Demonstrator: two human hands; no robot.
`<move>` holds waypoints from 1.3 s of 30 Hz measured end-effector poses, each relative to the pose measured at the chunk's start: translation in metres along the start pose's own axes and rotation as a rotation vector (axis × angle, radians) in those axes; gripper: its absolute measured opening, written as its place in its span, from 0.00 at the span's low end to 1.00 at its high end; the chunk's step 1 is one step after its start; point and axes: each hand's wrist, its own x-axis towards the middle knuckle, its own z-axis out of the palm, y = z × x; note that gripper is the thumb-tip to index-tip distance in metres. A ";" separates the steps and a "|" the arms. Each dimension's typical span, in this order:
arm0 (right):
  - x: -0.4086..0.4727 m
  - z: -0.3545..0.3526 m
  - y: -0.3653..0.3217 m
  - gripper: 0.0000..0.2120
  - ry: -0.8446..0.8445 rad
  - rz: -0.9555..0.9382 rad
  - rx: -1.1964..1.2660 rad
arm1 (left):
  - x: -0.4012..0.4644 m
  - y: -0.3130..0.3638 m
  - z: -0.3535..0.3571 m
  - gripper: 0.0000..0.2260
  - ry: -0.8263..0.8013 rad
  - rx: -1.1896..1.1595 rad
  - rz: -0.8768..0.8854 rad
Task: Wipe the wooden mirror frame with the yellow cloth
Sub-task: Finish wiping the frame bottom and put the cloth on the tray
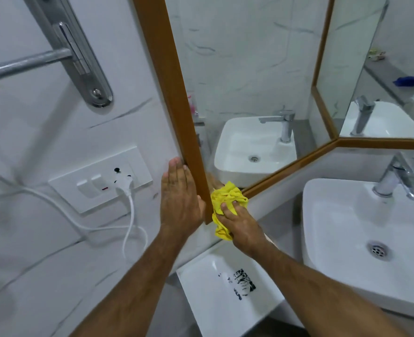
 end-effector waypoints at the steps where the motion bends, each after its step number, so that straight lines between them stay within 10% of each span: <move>1: -0.005 0.001 0.002 0.21 -0.008 -0.028 -0.010 | -0.013 0.003 0.008 0.37 -0.020 -0.028 0.016; 17: -0.138 0.097 -0.068 0.27 -0.718 0.557 0.156 | -0.242 0.047 0.117 0.40 -0.675 -0.163 0.097; 23: -0.146 0.102 -0.062 0.28 -0.522 0.651 0.088 | -0.253 0.038 0.122 0.39 -0.746 -0.148 0.091; 33: -0.115 0.088 -0.034 0.28 0.215 1.906 0.617 | -0.235 0.047 0.127 0.37 -0.708 -0.168 0.106; 39: -0.104 0.080 -0.027 0.18 0.293 1.792 1.129 | -0.228 0.048 0.129 0.39 -0.679 -0.197 0.040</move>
